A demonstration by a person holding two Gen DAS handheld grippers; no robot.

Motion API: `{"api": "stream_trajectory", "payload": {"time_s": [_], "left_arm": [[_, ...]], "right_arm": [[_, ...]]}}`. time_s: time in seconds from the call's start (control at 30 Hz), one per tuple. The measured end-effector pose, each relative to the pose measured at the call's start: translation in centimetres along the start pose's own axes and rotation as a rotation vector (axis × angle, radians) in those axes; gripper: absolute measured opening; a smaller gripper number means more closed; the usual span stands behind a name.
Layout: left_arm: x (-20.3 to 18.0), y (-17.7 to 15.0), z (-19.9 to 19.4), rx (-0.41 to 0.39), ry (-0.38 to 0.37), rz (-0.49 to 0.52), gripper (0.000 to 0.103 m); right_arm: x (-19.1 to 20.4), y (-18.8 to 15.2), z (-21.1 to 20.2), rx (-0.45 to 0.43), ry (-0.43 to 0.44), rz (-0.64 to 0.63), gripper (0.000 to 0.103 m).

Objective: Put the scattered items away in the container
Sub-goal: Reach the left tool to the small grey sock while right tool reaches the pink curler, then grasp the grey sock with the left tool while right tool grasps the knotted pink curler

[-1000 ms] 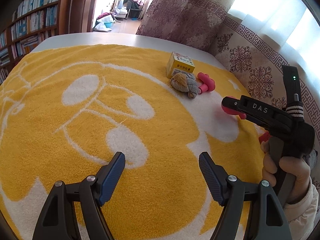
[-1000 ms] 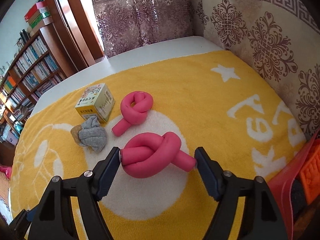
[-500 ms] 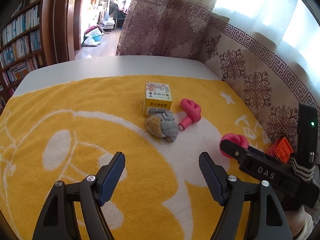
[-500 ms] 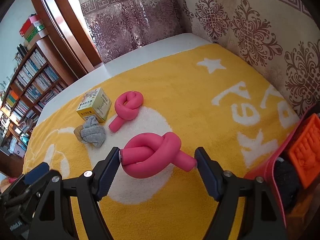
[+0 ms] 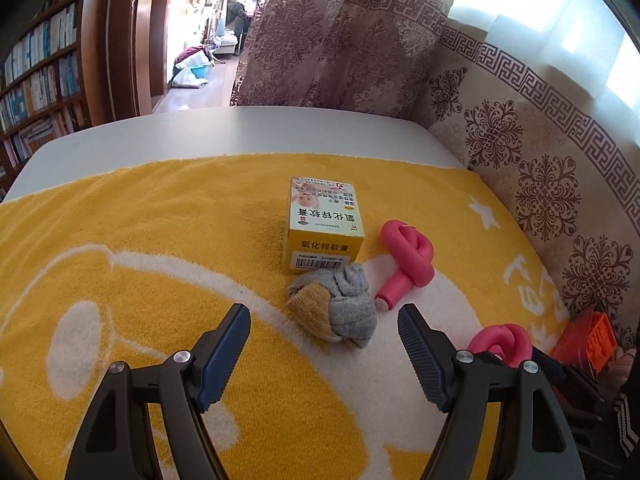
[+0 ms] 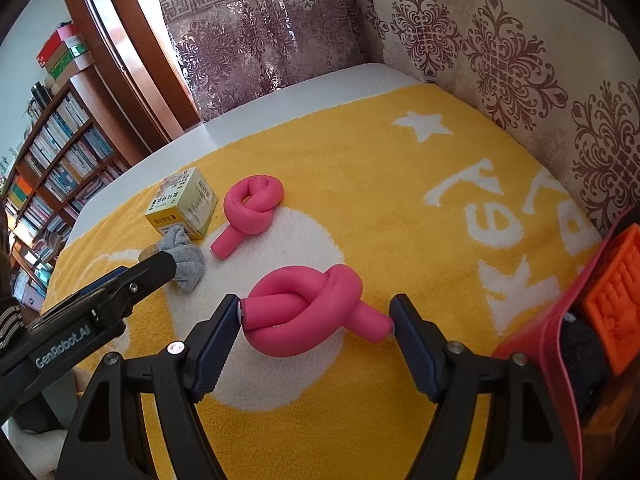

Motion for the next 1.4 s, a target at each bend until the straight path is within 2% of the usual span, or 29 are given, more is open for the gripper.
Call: {"api": "stream_trajectory", "payload": {"time_s": [0.17, 0.27, 0.4, 0.57, 1.13, 1.4], "left_arm": [[0.2, 0.5, 1.1, -0.002, 0.002, 0.010, 0.077], [0.2, 0.4, 1.9, 0.005, -0.007, 0.025, 0.061], [0.2, 0.1, 2.2, -0.007, -0.054, 0.022, 0.052], [0.2, -0.2, 0.9, -0.023, -0.023, 0.044, 0.051], [-1.2, 0.3, -1.5, -0.066, -0.077, 0.057, 0.051], [-1.9, 0.6, -2.5, -0.081, -0.104, 0.060, 0.051]], "right_arm": [[0.4, -0.2, 0.2, -0.003, -0.002, -0.019, 0.079], [0.6, -0.2, 0.4, -0.003, -0.007, -0.032, 0.079], [0.6, -0.3, 0.5, -0.002, -0.011, -0.040, 0.079], [0.7, -0.3, 0.6, -0.012, -0.014, -0.044, 0.079], [1.2, -0.4, 0.4, -0.058, -0.049, -0.063, 0.079], [0.5, 0.9, -3.5, -0.148, -0.050, -0.004, 0.079]]}}
Point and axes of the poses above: each gripper's, at about its wrist camera, not at the fingertips, and z roughly the way its jaws point, x to its left, y to its top, the point moved 4 cm from there along z, roughly the way its jaws point, and after that the axes turned 5 degrees about -y, right-handed, at the moved point
